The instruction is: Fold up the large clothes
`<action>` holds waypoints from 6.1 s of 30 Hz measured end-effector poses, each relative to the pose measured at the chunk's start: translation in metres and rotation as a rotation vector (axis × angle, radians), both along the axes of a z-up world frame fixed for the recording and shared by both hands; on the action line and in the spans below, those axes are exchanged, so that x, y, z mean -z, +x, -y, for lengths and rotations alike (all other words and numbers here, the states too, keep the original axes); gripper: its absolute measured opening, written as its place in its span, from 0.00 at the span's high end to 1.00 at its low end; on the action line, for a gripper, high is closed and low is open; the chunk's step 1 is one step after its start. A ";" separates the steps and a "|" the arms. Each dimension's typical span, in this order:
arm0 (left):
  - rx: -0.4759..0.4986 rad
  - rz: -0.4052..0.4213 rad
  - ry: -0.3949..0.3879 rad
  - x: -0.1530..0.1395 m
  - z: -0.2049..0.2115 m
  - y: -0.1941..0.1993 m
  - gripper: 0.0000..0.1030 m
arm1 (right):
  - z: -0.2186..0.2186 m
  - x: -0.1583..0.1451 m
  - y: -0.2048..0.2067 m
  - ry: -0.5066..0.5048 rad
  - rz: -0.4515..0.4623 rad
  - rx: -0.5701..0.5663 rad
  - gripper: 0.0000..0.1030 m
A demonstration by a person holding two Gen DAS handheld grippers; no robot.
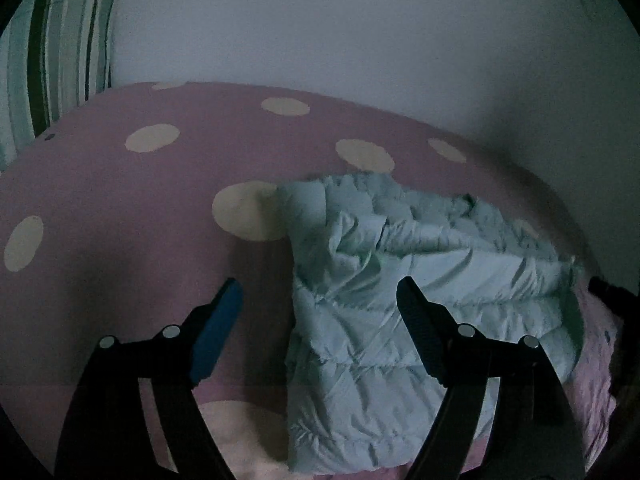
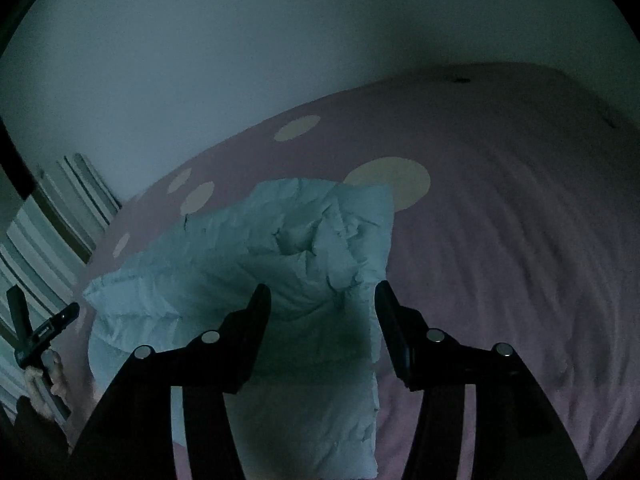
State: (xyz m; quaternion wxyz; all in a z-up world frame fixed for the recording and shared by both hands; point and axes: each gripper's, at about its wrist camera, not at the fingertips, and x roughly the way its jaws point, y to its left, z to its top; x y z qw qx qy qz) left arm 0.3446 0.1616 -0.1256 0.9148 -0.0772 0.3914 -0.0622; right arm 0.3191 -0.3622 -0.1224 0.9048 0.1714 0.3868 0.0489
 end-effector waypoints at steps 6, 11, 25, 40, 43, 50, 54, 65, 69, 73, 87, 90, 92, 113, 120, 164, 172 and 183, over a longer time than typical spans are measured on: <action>0.060 -0.035 0.020 0.014 0.006 0.016 0.23 | -0.009 0.005 0.020 -0.081 -0.004 -0.045 0.47; 0.131 -0.074 -0.005 0.023 0.010 0.034 0.23 | -0.009 0.012 0.037 -0.066 -0.025 -0.085 0.47; 0.161 -0.014 0.123 0.013 0.035 0.026 0.97 | -0.022 0.008 0.024 -0.163 0.032 -0.107 0.95; 0.082 0.116 0.235 -0.051 0.046 0.076 0.98 | -0.017 -0.056 0.073 -0.180 0.153 -0.026 0.95; 0.055 0.113 0.269 -0.051 0.051 0.102 0.98 | -0.013 -0.059 0.101 -0.163 0.136 -0.009 0.95; 0.011 0.018 0.343 -0.012 0.060 0.156 0.98 | -0.018 -0.025 0.164 -0.202 0.016 -0.020 0.95; -0.007 -0.043 0.381 0.018 0.061 0.173 0.98 | -0.020 0.004 0.184 -0.234 -0.060 -0.023 0.95; -0.003 -0.106 0.422 0.061 0.068 0.184 0.98 | -0.024 0.055 0.209 -0.261 -0.176 -0.017 0.95; -0.009 -0.112 0.416 0.071 0.069 0.187 0.98 | -0.031 0.057 0.207 -0.315 -0.162 -0.025 0.95; -0.017 -0.098 0.425 0.079 0.072 0.185 0.98 | -0.033 0.061 0.206 -0.319 -0.127 -0.010 0.95; -0.030 -0.077 0.431 0.081 0.076 0.182 0.95 | -0.029 0.065 0.198 -0.312 -0.083 0.012 0.94; -0.055 -0.088 0.458 0.072 0.072 0.182 0.65 | -0.031 0.057 0.198 -0.325 -0.096 0.015 0.90; -0.091 -0.085 0.458 0.065 0.065 0.177 0.41 | -0.030 0.049 0.193 -0.333 -0.101 0.026 0.81; -0.148 -0.139 -0.006 0.038 0.002 0.033 0.18 | -0.006 0.017 0.065 -0.116 -0.057 0.100 0.33; -0.103 -0.027 -0.049 -0.001 0.048 0.022 0.18 | -0.072 -0.005 0.067 -0.143 0.029 0.047 0.33; -0.007 -0.111 0.219 0.072 0.158 0.034 0.11 | -0.179 0.078 0.075 -0.395 -0.069 -0.084 0.30; -0.003 -0.109 0.180 0.053 0.153 0.027 0.18 | -0.171 0.053 0.071 -0.348 -0.056 -0.088 0.31; -0.075 -0.072 0.201 0.017 0.130 0.111 0.17 | -0.163 0.022 0.154 -0.333 -0.038 -0.039 0.31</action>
